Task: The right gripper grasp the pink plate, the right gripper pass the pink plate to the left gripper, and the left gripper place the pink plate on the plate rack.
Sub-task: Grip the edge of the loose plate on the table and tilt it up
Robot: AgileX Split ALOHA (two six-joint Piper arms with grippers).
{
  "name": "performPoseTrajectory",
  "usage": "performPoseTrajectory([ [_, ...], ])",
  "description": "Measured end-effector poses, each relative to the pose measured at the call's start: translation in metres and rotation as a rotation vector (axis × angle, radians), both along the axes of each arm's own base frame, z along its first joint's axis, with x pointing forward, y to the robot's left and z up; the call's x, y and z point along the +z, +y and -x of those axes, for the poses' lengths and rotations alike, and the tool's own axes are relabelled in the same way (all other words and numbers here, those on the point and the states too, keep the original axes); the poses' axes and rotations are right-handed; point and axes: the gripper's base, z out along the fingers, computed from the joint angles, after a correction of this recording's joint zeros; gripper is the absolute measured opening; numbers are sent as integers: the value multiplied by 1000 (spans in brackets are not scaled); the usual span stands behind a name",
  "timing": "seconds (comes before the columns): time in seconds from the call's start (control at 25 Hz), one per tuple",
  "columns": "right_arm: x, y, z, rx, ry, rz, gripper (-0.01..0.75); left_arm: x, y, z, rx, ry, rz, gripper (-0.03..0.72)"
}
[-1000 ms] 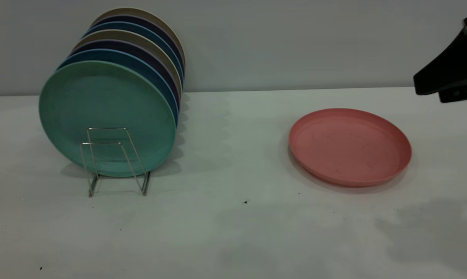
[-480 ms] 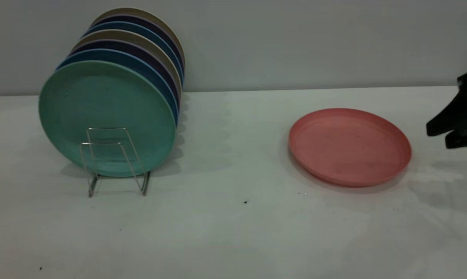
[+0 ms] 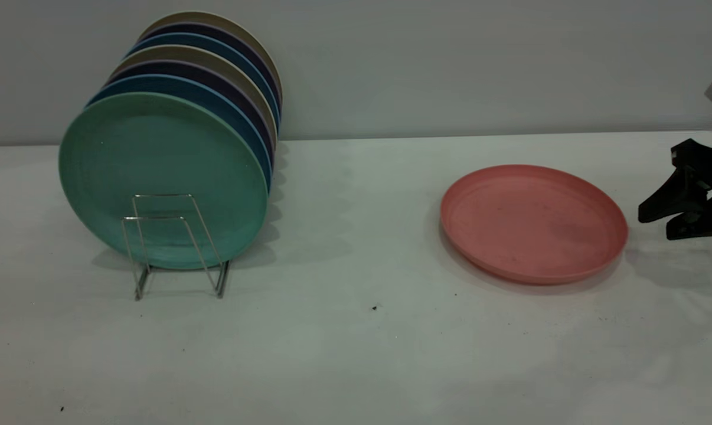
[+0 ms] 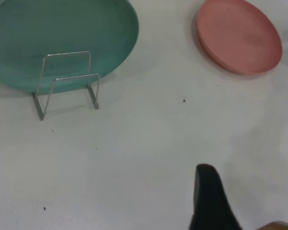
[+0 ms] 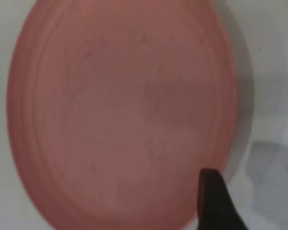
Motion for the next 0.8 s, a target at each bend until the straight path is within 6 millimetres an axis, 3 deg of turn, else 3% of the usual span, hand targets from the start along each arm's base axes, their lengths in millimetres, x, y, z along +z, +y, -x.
performPoseTrajectory([
  [0.4,-16,1,-10,-52,-19,-34,366,0,0,0,0,0,0,472],
  [0.8,-20,24,-17,-26,-40,78,363,0,0,0,1,-1,0,472],
])
